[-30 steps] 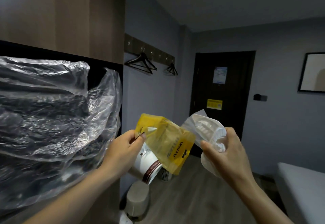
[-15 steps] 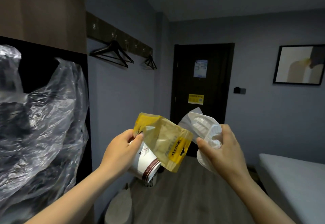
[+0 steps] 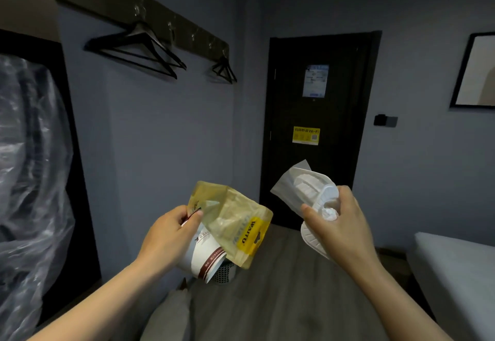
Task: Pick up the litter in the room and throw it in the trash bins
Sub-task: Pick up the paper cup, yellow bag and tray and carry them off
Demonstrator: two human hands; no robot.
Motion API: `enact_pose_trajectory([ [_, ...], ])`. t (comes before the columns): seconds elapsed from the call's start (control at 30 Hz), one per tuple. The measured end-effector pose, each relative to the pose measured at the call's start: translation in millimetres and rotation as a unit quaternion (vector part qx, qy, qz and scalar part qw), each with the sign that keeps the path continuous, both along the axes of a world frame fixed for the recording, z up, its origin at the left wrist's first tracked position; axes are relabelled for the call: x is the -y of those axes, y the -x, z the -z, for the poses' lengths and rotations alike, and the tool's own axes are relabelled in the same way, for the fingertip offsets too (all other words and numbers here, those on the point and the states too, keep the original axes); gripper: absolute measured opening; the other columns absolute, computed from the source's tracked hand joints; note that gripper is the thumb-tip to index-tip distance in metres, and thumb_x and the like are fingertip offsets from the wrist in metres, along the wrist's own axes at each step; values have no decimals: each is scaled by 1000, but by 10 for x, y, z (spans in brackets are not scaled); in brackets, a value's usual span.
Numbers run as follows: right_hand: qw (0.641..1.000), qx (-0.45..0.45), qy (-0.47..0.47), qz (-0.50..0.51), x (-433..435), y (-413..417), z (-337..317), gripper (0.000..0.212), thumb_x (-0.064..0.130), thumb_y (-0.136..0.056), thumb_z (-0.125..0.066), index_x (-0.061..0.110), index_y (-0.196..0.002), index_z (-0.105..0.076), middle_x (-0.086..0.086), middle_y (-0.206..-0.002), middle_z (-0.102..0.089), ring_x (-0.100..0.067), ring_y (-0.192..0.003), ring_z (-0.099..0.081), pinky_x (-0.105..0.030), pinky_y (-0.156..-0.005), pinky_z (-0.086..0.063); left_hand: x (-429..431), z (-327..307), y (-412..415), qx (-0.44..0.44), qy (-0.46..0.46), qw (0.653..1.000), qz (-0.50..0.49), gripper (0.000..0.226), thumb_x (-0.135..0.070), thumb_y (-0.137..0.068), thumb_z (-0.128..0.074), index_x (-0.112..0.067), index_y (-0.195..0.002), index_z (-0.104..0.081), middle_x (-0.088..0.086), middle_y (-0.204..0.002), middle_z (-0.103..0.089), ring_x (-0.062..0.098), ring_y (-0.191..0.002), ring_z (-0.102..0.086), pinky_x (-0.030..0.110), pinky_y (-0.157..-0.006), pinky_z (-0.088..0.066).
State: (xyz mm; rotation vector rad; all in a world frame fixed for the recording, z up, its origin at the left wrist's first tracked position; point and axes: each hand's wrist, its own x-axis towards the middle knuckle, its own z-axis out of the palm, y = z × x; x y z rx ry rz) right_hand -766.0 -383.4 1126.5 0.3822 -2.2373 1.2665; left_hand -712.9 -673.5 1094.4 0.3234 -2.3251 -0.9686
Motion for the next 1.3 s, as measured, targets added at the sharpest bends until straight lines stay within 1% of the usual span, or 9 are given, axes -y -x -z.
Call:
enact_pose_trajectory([
  [0.27, 999, 43, -16, 15, 247, 1159, 441, 36, 53, -71, -64, 34, -94, -44, 20, -97, -51, -4, -91, -54, -33, -67, -48, 374, 607, 1222, 66, -48, 997, 5, 34, -44, -92, -49, -17, -76, -60, -1, -72, -65, 14, -72, -59, 33, -64, -44],
  [0.4, 997, 69, -25, 24, 596, 1762, 665, 37, 59, -64, -58, 37, -91, -43, 21, -97, -52, -1, -89, -55, -33, -67, -50, 750, 925, 1848, 94, -72, 993, 14, 32, -47, -91, -49, -20, -81, -63, -5, -76, -67, 13, -78, -62, 34, -72, -48],
  [0.57, 993, 104, -57, 25, 1133, 2507, 925, 40, 59, -63, -57, 36, -92, -43, 19, -98, -53, -1, -85, -55, -28, -61, -48, 1260, 1292, 2562, 148, -76, 986, -4, 32, -42, -93, -50, -20, -72, -59, -4, -72, -65, 17, -72, -60, 29, -61, -41],
  [0.7, 987, 147, -61, 26, 1438, 3033, 1219, 41, 61, -63, -57, 38, -94, -43, 20, -99, -53, 1, -85, -54, -25, -60, -43, 1505, 1567, 3071, 191, -72, 979, -11, 34, -41, -94, -50, -19, -69, -56, 0, -72, -64, 24, -75, -60, 30, -60, -39],
  [0.83, 979, 196, -60, 23, 1582, 3528, 1539, 40, 60, -62, -59, 35, -91, -46, 14, -97, -56, -6, -83, -58, -33, -64, -52, 1631, 1873, 3501, 239, -90, 967, -14, 35, -45, -93, -48, -19, -73, -59, -1, -76, -67, 23, -78, -63, 32, -68, -46],
  [0.93, 973, 225, -50, 23, 1660, 3967, 1773, 39, 55, -62, -63, 31, -89, -47, 9, -95, -58, -11, -82, -60, -37, -65, -54, 1734, 2057, 3878, 266, -75, 961, -24, 34, -47, -93, -47, -21, -76, -60, -4, -77, -67, 20, -77, -62, 29, -65, -44],
  [1.07, 969, 235, -83, 12, 1699, 4671, 2045, 38, 47, -73, -69, 25, -96, -48, 6, -93, -57, -13, -77, -61, -38, -62, -56, 1793, 2287, 4466, 280, -72, 957, -35, 32, -43, -93, -48, -19, -79, -63, -4, -76, -67, 17, -75, -61, 26, -60, -42],
  [1.2, 968, 238, -84, 10, 1677, 5455, 2223, 38, 52, -76, -67, 27, -96, -46, 13, -88, -54, -7, -74, -59, -33, -58, -53, 1785, 2470, 5139, 310, -77, 946, -55, 32, -43, -93, -49, -18, -78, -63, 0, -79, -67, 21, -78, -61, 28, -63, -42],
  [1.3, 959, 272, -83, -7, 1667, 5990, 2378, 41, 56, -74, -66, 31, -100, -46, 15, -88, -54, -6, -74, -59, -28, -58, -51, 1765, 2583, 5592, 329, -81, 939, -66, 32, -41, -93, -49, -18, -74, -60, 1, -73, -65, 21, -72, -60, 28, -59, -38],
])
